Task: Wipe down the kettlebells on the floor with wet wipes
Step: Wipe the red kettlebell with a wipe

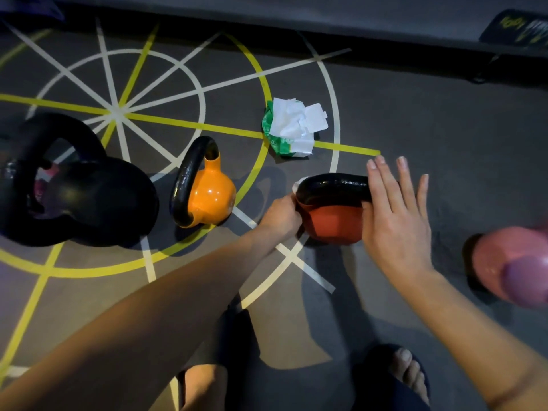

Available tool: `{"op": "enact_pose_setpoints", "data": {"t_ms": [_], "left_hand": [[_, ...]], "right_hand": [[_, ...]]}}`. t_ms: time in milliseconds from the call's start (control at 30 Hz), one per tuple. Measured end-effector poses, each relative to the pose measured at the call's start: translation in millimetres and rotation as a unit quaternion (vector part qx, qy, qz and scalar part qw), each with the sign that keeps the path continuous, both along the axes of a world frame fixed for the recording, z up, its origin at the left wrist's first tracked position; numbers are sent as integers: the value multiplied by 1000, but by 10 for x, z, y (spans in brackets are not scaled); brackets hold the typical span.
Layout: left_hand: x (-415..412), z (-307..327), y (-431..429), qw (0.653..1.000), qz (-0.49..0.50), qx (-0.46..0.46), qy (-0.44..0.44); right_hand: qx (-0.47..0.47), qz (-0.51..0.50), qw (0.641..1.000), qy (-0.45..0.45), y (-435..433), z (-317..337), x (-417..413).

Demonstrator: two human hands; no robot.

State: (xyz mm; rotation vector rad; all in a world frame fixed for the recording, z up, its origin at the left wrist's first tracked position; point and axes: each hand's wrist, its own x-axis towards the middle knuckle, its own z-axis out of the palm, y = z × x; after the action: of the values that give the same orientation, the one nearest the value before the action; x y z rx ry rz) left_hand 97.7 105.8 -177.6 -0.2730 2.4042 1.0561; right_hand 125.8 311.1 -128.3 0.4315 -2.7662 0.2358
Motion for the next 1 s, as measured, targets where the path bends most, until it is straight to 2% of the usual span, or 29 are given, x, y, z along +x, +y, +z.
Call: {"op": "enact_pose_setpoints", "data": {"t_ms": [67,167,233,300,500,667,767,867,1000], "left_hand": [[52,45,-17,998,38,51,8],[315,207,4,979,102,176,19],[469,213,73,966,149,212,1],[514,145,95,970,155,189,6],[340,100,-142,976,135,129,111],[269,159,-80,981,85,57,166],[201,189,-39,986,64,-15,155],[125,251,-18,993,27,-55,103],[176,333,-58,999,-35,-24,13]], "right_hand": [[-7,-3,1000,0,-4,-2,4],[-13,-7,1000,2,-11,-9,6],[-12,-6,1000,3,-14,-8,1],[-13,-7,1000,2,-21,-7,0],[-13,-5,1000,-8,-3,17,8],[-23,-9,1000,-2,-24,12,12],[-24,-9,1000,-2,-24,14,10],[-25,-6,1000,-3,-22,28,14],[-32,-10,999,-2,-34,24,18]]}}
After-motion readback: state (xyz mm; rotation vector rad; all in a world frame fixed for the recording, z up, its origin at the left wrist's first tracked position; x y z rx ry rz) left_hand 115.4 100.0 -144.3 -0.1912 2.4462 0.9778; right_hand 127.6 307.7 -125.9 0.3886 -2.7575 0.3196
